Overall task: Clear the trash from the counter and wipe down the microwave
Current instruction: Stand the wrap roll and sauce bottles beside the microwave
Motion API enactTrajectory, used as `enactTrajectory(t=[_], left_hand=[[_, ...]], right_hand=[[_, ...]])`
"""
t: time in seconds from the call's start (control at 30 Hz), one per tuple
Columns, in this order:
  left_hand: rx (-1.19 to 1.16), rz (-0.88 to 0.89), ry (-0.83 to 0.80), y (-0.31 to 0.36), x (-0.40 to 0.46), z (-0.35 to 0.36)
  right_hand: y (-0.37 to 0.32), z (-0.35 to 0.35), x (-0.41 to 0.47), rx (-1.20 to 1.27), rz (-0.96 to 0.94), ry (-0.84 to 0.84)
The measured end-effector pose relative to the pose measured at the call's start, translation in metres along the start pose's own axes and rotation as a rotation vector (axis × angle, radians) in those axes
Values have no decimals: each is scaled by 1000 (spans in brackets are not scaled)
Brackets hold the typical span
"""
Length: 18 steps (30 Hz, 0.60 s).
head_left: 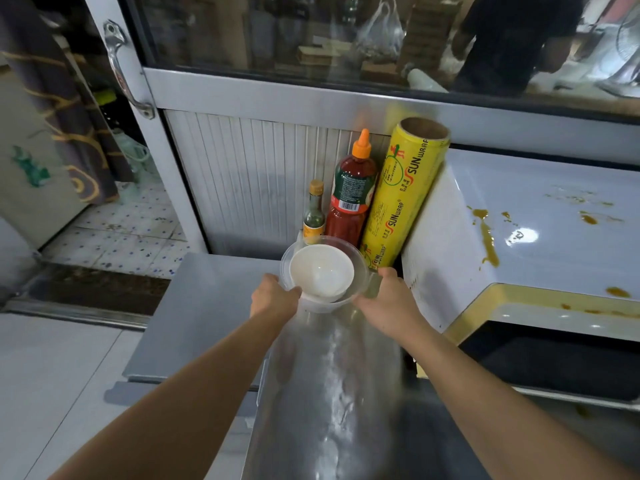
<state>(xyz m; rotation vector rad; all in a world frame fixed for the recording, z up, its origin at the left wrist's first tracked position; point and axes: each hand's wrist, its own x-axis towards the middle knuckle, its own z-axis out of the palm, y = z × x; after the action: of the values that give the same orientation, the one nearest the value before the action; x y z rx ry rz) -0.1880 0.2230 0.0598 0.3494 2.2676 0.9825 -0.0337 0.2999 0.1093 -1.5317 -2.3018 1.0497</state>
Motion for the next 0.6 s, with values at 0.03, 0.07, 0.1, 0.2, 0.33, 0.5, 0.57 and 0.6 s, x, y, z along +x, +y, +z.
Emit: enactTrajectory(t=[0.03, 0.07, 0.1, 0.2, 0.33, 0.5, 0.57, 0.6], left_hand=[[7, 7, 3, 1, -7, -2], [9, 17, 7, 2, -13, -3], [8, 26, 10, 3, -21, -5], [14, 66, 30, 7, -44, -10], [32, 95, 57, 13, -81, -17], [-3, 114, 92, 19, -132, -21], [4, 117, 115, 22, -154, -21], [14, 120, 123, 23, -164, -20]], right_hand=[[0, -3, -5, 1, -3, 0], [-1, -7, -11, 2, -7, 1], [-2, -11, -17, 5, -16, 4], [-5, -24, -37, 16, -44, 4], [-5, -40, -66, 29, -84, 2], [0, -64, -102, 28, -167, 9], [5, -74, -116, 38, -192, -5], [8, -79, -122, 49, -203, -9]])
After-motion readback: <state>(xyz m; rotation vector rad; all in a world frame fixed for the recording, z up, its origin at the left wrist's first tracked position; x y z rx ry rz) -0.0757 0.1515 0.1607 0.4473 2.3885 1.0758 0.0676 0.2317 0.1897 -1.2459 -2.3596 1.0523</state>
